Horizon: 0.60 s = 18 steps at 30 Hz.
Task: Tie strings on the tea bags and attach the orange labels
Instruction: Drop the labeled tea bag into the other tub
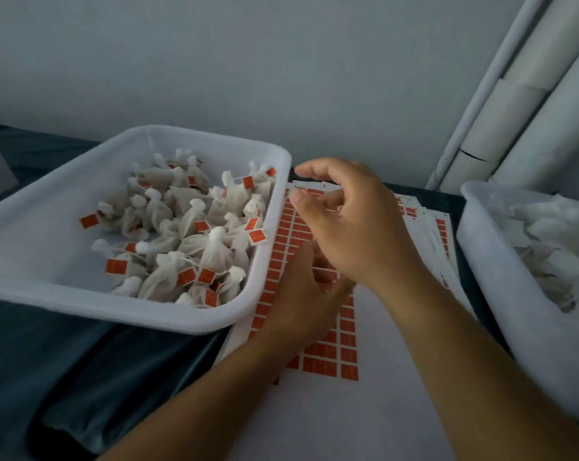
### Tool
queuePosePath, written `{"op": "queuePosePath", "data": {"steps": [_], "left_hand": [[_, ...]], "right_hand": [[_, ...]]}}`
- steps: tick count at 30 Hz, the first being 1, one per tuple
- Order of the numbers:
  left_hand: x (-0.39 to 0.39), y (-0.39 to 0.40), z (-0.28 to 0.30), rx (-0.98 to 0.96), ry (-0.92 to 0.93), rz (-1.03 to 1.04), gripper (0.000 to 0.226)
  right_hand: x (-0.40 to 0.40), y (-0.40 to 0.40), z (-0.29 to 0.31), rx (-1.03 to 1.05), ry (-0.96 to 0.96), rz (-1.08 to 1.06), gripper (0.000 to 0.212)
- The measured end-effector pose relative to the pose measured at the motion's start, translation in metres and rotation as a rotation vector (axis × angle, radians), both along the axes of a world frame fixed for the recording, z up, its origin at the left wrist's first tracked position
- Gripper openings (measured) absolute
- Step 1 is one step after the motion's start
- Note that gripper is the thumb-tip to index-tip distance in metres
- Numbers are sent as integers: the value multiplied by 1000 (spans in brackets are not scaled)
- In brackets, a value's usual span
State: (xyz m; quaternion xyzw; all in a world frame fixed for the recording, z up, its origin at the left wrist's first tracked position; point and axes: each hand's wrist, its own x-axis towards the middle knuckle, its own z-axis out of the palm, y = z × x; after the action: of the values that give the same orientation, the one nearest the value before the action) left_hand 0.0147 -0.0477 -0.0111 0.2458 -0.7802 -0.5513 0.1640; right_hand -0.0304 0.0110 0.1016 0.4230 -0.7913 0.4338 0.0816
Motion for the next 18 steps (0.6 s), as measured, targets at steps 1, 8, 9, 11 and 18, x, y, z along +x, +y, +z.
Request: {"op": "queuePosePath", "data": {"steps": [1, 8, 9, 11, 18], "left_hand": [[1, 3, 3, -73, 19, -8, 39], [-4, -2, -3, -147, 99, -19, 47], [-3, -2, -3, -157, 98, -19, 46], [-3, -1, -3, -170, 93, -16, 45], [-2, -3, -5, -165, 92, -40, 43]], "right_hand": [[-8, 7, 5, -3, -2, -30, 24], [-106, 74, 36, 208, 105, -411, 28], [-122, 87, 39, 273, 95, -469, 28], [-148, 116, 42, 367, 63, -567, 26], [-185, 203, 19, 779, -237, -757, 27]]}}
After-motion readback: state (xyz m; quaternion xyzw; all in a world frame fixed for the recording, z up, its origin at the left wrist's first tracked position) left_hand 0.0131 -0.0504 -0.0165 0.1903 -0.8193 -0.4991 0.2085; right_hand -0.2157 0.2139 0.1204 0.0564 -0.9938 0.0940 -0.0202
